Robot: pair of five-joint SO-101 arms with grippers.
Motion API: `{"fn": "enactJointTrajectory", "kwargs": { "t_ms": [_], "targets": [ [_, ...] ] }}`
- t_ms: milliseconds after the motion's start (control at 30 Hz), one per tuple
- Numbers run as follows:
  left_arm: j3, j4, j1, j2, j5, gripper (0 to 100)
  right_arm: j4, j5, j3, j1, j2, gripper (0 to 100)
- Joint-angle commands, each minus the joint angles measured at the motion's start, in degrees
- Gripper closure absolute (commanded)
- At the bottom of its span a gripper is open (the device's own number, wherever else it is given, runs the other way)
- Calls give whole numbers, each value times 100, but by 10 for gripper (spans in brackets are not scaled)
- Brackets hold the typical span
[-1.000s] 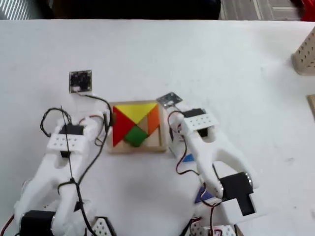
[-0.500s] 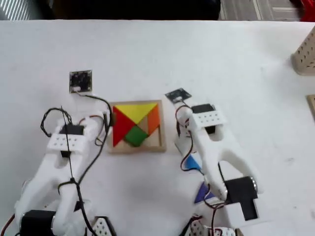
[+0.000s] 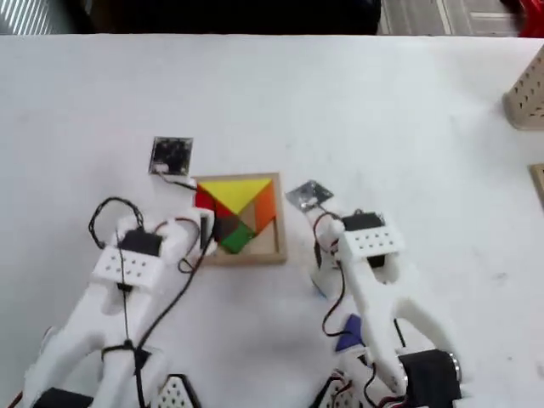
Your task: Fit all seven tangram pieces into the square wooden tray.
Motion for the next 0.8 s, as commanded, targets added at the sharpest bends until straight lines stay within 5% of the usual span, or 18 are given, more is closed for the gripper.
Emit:
{"fn": "enactJointTrajectory", "kwargs": {
  "t_ms": [0,300,500,767],
  "targets": [
    [220,-290,-180,-576,-70,657,-321,185,176,-277,180,766],
    [273,-255,-224,-673,-70,657,-154,167,-554,-409,1165,762],
    [264,-246,-224,-681,-70,657,-22,-88,-1046,-400,1727,984],
    [273,-246,-224,-681,-70,657,-48,-123,-1160,-409,1701,981]
  ]
}}
